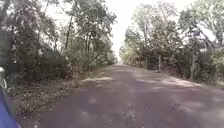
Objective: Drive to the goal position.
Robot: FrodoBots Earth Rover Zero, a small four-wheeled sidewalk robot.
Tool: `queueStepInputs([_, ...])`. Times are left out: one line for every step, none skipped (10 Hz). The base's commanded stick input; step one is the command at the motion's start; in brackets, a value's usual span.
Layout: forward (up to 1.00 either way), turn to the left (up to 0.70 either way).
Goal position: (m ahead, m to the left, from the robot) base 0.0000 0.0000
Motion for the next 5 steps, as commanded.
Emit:
queueStepInputs([0.06,-0.03])
queueStepInputs([0.06,-0.03])
queueStepInputs([0.05,-0.03])
queueStepInputs([0.05,-0.03])
queueStepInputs([0.06,-0.03])
